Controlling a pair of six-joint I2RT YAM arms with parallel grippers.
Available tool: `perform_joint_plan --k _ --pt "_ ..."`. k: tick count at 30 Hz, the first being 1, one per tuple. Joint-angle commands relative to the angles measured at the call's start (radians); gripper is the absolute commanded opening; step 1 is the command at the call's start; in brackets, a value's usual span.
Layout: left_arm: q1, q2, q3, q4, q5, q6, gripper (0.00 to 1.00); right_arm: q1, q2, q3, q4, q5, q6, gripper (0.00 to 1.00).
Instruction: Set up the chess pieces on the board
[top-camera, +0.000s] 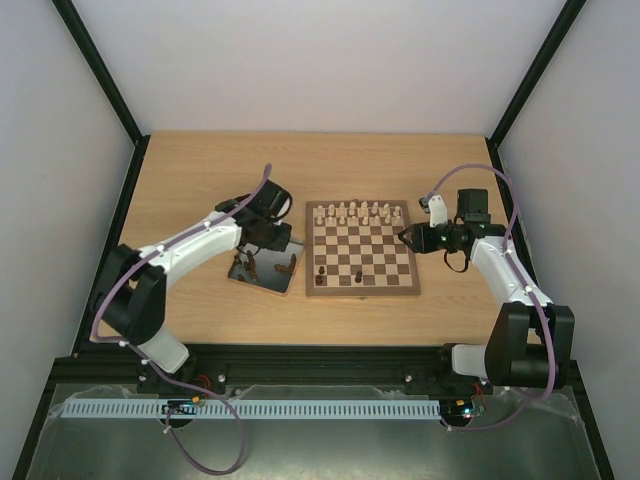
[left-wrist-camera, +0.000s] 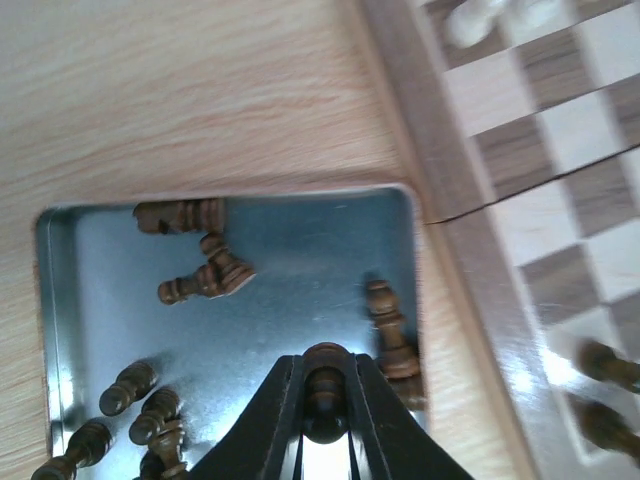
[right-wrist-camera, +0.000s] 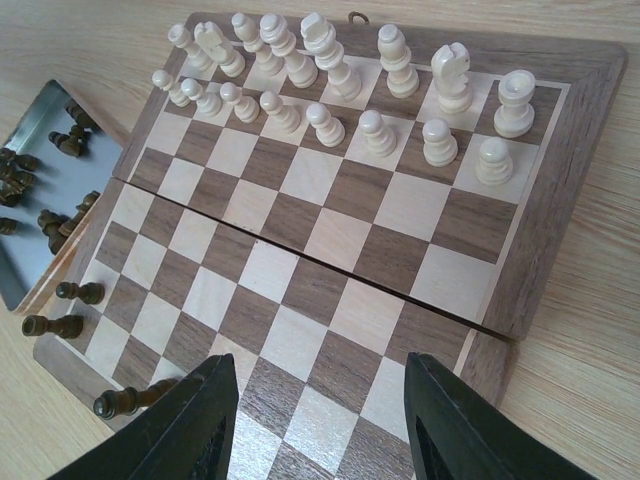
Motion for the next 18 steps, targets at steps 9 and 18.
perform_joint_plan --k 9,18 --pt "-0.129 -0.049 0.058 -0.016 0.167 0.097 0.04 0.004 0.022 0.003 -0.043 -0.016 -0.008 0.49" --pt "-0.230 -0.025 0.059 0.038 0.212 0.162 0.05 0.004 0.022 0.003 -0.043 -0.028 -0.001 0.49"
